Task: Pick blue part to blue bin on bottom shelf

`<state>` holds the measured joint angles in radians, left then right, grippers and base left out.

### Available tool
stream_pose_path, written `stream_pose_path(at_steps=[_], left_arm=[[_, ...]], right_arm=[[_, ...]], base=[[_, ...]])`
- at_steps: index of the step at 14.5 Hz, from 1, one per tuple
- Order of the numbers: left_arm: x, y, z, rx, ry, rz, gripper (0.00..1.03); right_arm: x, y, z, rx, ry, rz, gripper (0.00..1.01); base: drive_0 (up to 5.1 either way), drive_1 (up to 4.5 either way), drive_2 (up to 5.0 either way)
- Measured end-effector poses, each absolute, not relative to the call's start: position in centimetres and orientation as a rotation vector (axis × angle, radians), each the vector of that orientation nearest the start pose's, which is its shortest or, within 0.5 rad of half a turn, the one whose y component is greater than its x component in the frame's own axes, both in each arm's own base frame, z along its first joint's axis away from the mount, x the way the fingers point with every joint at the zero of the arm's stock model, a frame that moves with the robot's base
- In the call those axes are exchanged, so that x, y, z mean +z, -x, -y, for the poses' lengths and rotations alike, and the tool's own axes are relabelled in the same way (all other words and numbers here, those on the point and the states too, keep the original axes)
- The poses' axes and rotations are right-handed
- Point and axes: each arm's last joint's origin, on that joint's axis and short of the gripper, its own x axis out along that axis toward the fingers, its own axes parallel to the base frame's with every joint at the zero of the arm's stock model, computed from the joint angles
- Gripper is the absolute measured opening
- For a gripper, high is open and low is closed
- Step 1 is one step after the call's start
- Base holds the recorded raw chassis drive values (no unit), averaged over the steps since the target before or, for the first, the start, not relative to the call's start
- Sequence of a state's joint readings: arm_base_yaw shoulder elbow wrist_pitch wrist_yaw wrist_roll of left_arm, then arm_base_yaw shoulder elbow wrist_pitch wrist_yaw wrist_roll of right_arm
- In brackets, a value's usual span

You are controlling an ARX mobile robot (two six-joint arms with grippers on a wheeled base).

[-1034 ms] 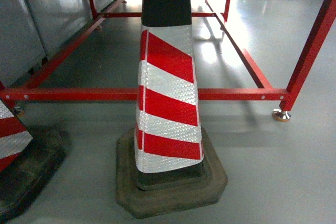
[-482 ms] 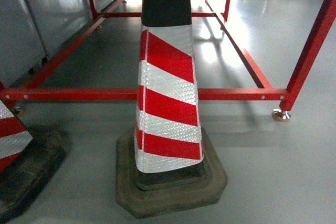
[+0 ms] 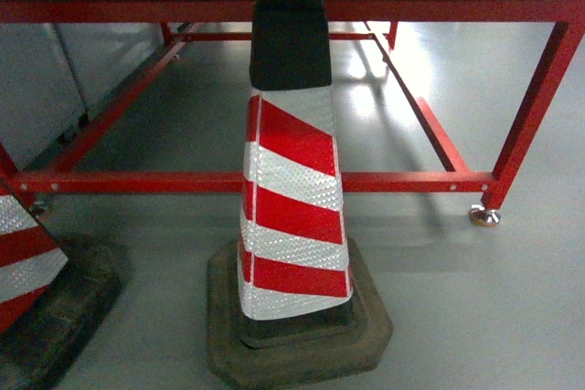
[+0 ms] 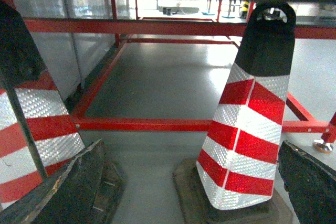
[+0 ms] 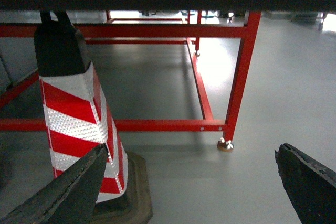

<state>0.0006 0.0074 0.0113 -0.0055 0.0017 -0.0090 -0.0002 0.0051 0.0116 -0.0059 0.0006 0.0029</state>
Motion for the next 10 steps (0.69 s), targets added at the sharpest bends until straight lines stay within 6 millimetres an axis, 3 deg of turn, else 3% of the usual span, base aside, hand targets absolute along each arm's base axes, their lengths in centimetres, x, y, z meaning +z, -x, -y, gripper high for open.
stream_pose_path(at_steps=[10], left_arm=[[16.63,-9.75,-0.01,0.002,0.010,-0.001,0.98]], right_arm=[[16.65,-9.73,0.00,0.000,-0.002,0.001,0.98]], base=[[0.0,0.00,0.0]])
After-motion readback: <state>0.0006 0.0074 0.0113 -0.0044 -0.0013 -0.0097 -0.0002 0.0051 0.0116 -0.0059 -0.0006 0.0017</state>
